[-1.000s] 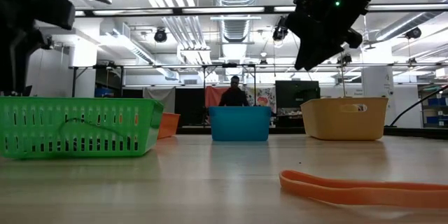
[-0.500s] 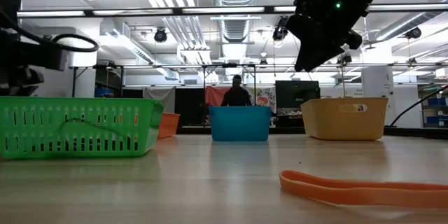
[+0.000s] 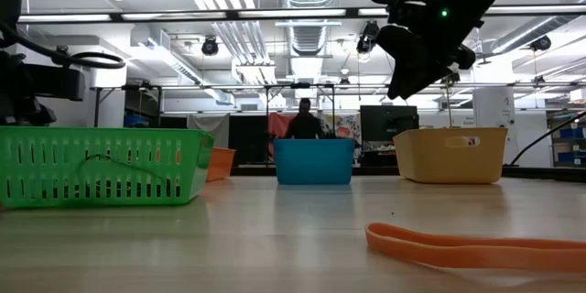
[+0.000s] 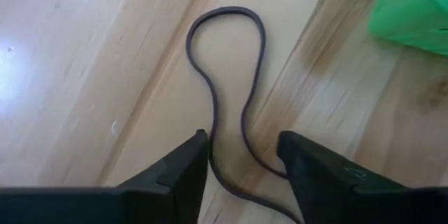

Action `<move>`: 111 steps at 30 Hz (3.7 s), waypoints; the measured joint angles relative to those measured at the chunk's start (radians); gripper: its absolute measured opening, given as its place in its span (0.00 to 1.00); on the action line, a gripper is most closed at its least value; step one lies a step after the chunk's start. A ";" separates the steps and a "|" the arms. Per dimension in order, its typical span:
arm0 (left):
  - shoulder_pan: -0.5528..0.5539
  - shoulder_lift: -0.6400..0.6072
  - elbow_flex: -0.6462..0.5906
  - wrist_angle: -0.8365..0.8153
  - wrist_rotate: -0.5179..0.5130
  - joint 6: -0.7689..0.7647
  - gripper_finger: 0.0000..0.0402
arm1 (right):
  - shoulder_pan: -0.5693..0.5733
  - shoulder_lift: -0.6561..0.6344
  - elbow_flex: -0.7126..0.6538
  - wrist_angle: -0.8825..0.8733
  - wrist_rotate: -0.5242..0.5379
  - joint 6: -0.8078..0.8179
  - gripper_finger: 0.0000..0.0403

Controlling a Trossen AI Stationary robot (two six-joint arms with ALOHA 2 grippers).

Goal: Sort rubber bands into baskets
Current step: Put the violet rubberband into the green bin, then put the orange rubberband into the orange bin

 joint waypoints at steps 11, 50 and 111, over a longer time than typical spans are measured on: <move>0.000 0.002 -0.005 0.012 -0.004 0.000 0.02 | 0.000 0.000 -0.030 0.028 -0.007 0.000 0.37; 0.001 -0.004 0.778 -0.522 -0.223 0.286 0.00 | 0.013 0.000 -0.037 0.026 -0.009 -0.008 0.35; 0.151 0.363 0.674 -0.213 -0.050 0.550 0.27 | 0.036 0.000 -0.037 0.028 -0.030 -0.007 0.38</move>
